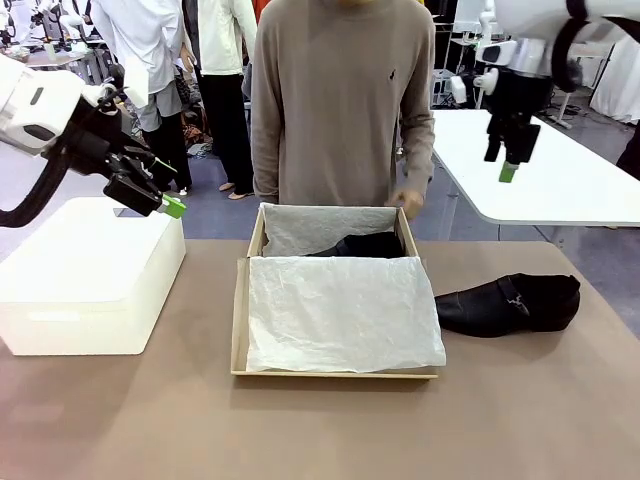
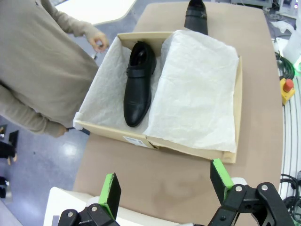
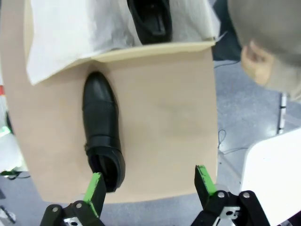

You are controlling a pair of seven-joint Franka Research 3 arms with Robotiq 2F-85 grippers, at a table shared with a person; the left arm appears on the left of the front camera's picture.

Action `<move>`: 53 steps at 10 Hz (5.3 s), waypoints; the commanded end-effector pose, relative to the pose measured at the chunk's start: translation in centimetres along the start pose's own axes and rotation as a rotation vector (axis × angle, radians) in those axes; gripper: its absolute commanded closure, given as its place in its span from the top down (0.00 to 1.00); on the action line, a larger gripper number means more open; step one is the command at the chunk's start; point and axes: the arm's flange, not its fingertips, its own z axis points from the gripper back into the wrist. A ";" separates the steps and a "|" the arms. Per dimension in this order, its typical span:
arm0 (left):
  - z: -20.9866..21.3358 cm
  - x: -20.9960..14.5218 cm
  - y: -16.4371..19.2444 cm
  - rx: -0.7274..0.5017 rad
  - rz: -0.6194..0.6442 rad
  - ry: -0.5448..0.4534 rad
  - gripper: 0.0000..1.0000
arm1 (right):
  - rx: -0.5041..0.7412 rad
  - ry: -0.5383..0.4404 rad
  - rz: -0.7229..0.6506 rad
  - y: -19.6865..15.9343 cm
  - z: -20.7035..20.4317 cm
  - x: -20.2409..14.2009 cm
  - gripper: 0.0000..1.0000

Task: Pack the shoes into the box.
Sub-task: Place the other shoe of the Shoes into the Shoes Box.

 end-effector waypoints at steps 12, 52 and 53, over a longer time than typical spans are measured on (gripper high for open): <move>0.0 -0.1 0.2 -0.012 -0.012 -0.021 1.00 | -0.024 -0.024 -0.034 1.1 -2.7 -3.4 1.00; 0.0 -0.1 0.2 -0.012 -0.012 -0.021 1.00 | 0.027 -0.109 -0.070 4.9 -16.5 -13.6 1.00; 0.0 -0.1 0.2 -0.012 -0.012 -0.021 1.00 | 0.026 -0.107 -0.060 4.8 -16.9 -13.6 1.00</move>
